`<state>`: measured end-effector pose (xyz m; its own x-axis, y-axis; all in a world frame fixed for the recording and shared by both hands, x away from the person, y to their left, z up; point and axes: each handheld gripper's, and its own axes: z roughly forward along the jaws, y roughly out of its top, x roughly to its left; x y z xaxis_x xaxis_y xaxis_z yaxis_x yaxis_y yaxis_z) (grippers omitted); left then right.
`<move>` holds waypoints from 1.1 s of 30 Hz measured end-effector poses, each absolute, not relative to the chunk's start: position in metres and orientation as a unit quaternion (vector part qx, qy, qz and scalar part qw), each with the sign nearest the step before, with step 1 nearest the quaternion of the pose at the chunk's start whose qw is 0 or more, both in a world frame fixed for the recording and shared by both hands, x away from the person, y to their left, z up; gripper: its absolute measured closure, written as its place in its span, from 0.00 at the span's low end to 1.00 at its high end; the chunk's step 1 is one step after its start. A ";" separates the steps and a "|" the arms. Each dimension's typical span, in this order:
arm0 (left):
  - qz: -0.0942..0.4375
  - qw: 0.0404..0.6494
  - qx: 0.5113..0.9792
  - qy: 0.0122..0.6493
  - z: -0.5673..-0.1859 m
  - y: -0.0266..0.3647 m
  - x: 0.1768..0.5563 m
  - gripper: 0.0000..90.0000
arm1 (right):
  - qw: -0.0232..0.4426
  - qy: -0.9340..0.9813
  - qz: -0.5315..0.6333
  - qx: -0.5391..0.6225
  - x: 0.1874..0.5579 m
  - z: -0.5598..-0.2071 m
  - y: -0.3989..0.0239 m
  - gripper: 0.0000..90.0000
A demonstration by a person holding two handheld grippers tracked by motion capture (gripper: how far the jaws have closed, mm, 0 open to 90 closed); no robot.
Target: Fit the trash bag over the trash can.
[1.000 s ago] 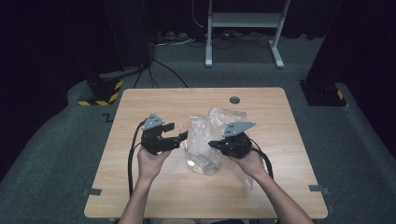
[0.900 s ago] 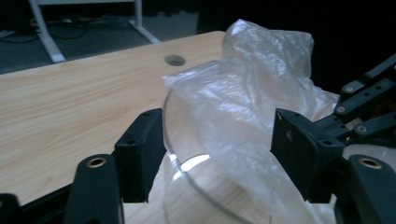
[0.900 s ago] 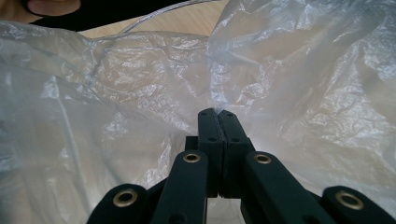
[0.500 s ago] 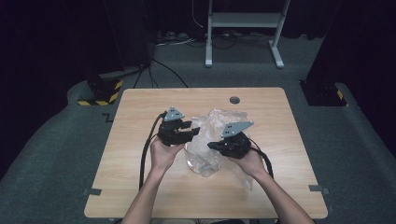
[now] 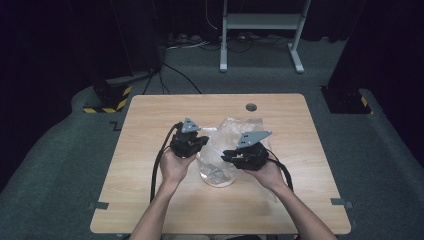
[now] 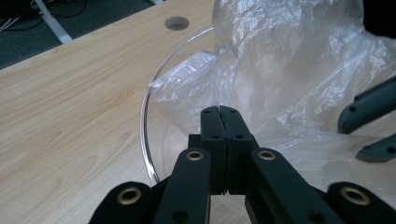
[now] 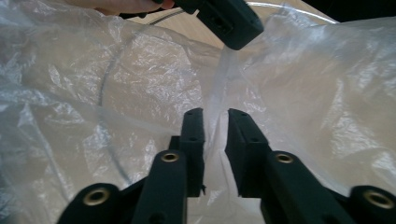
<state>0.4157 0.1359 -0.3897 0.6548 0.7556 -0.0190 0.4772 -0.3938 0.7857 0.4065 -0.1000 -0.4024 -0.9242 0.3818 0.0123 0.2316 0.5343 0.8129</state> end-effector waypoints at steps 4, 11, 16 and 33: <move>0.173 0.400 0.816 0.379 -0.390 0.139 0.415 0.99 | 0.103 0.866 0.456 0.178 0.403 -0.397 -0.104 0.72; 0.167 0.394 0.821 0.379 -0.393 0.140 0.413 1.00 | 0.203 0.829 0.473 0.219 0.395 -0.381 -0.125 0.56; 0.164 0.395 0.821 0.377 -0.394 0.140 0.411 1.00 | 0.268 0.801 0.456 0.280 0.400 -0.377 -0.143 0.49; 0.153 0.400 0.825 0.369 -0.400 0.135 0.409 0.99 | 0.210 0.816 0.448 0.299 0.418 -0.390 -0.138 0.87</move>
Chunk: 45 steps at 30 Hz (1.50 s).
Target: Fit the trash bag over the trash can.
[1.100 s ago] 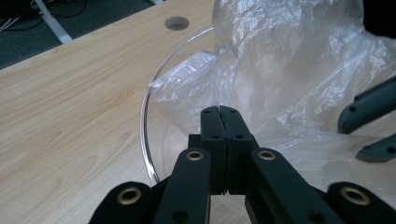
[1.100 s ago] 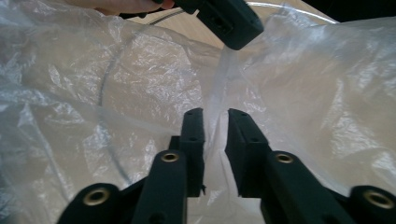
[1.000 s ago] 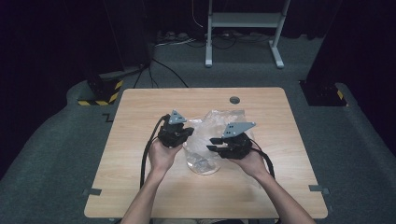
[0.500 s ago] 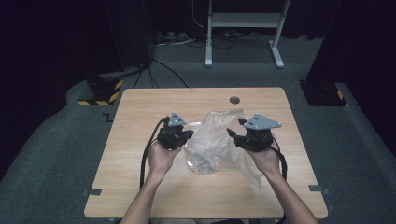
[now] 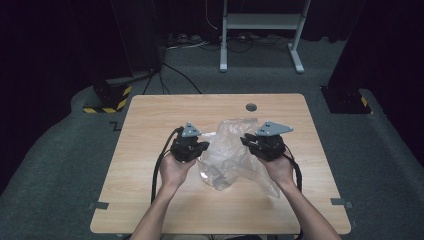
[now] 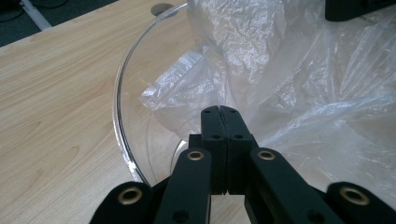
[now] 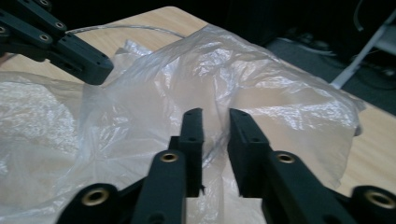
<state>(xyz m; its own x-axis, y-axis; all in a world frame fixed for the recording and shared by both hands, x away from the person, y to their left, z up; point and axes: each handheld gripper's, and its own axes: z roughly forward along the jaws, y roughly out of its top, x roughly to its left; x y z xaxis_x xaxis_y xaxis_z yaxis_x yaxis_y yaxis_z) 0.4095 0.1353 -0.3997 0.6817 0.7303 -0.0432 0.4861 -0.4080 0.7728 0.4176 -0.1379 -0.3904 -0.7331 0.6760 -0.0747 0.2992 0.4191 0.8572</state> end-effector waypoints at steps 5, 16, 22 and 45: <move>0.150 0.407 0.823 0.368 -0.400 0.136 0.409 0.94 | 0.229 0.813 0.451 0.288 0.415 -0.386 -0.138 0.96; 0.179 0.451 0.796 0.362 -0.387 0.134 0.403 0.55 | 0.209 0.844 0.438 0.229 0.408 -0.381 -0.115 1.00; 0.178 0.466 0.798 0.339 -0.381 0.128 0.402 0.54 | 0.178 0.859 0.435 0.206 0.409 -0.387 -0.099 1.00; 0.190 0.383 0.835 0.347 -0.388 0.108 0.412 0.89 | 0.181 0.852 0.452 0.194 0.395 -0.380 -0.105 0.69</move>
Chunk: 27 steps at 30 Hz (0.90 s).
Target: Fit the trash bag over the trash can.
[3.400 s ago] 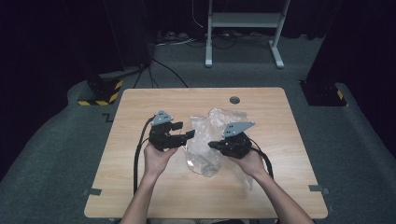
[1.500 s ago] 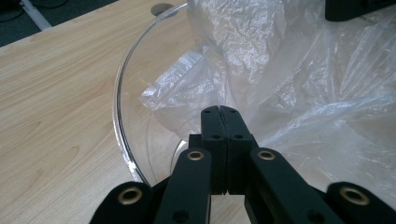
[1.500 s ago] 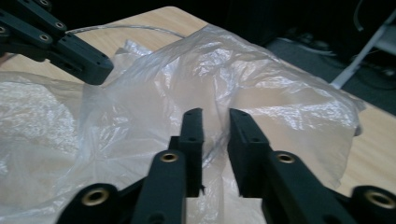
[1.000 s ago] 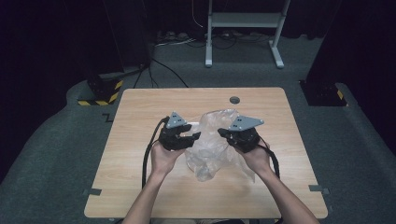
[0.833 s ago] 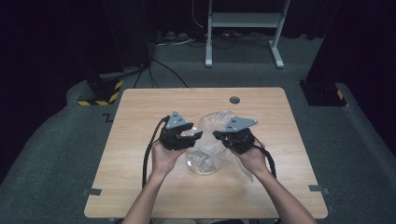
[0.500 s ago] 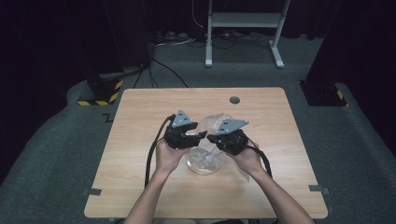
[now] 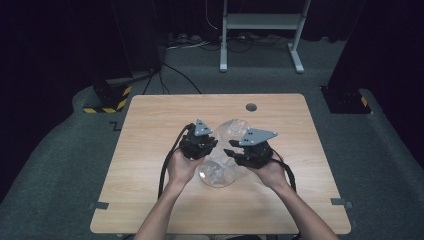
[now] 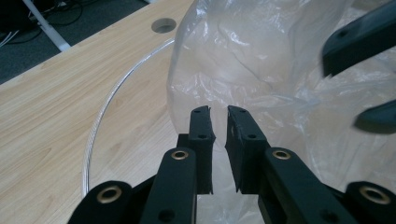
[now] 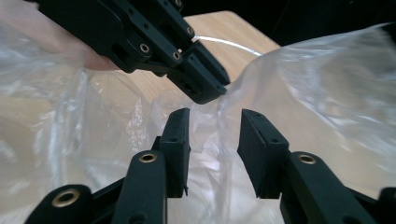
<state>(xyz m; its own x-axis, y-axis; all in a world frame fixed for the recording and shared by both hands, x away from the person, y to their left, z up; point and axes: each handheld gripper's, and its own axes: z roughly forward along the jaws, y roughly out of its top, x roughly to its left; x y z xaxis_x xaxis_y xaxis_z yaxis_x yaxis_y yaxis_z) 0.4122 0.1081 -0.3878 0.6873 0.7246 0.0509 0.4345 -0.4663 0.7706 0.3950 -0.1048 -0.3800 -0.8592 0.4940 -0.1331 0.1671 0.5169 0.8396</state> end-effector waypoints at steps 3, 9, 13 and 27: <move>0.196 0.382 0.834 0.346 -0.388 0.107 0.411 0.88 | 0.197 0.844 0.460 0.194 0.388 -0.375 -0.114 0.67; 0.198 0.387 0.832 0.345 -0.389 0.108 0.410 0.88 | 0.241 0.816 0.471 0.231 0.386 -0.367 -0.136 0.63; 0.196 0.388 0.832 0.343 -0.389 0.108 0.410 0.88 | 0.246 0.807 0.472 0.255 0.396 -0.369 -0.140 0.62; 0.198 0.439 0.810 0.335 -0.387 0.117 0.405 0.61 | 0.190 0.837 0.457 0.232 0.422 -0.377 -0.114 1.00</move>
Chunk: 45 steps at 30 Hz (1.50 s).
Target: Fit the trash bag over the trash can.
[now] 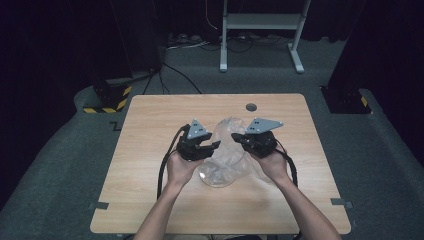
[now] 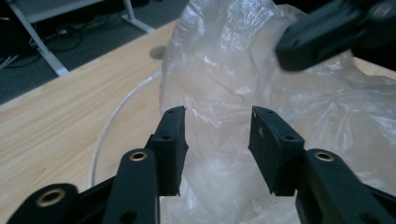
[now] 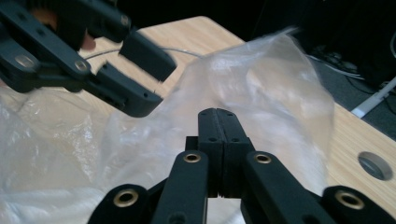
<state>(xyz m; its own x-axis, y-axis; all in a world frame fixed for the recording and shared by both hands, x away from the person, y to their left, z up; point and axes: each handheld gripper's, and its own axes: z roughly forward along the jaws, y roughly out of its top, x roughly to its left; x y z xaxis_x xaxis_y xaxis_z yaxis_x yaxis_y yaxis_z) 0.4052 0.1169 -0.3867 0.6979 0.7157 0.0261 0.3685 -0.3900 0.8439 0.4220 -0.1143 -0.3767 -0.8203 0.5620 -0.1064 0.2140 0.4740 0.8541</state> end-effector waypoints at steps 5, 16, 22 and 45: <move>0.206 0.450 0.805 0.328 -0.379 0.119 0.403 0.59 | 0.181 0.850 0.442 0.221 0.425 -0.380 -0.101 1.00; 0.191 0.452 0.808 0.327 -0.373 0.104 0.411 0.67 | 0.157 0.876 0.416 0.188 0.419 -0.388 -0.079 1.00; 0.192 0.422 0.822 0.331 -0.374 0.104 0.413 0.94 | 0.160 0.879 0.414 0.173 0.413 -0.387 -0.076 0.95; 0.211 0.373 0.840 0.332 -0.381 0.118 0.398 0.88 | 0.202 0.831 0.444 0.267 0.419 -0.386 -0.131 0.75</move>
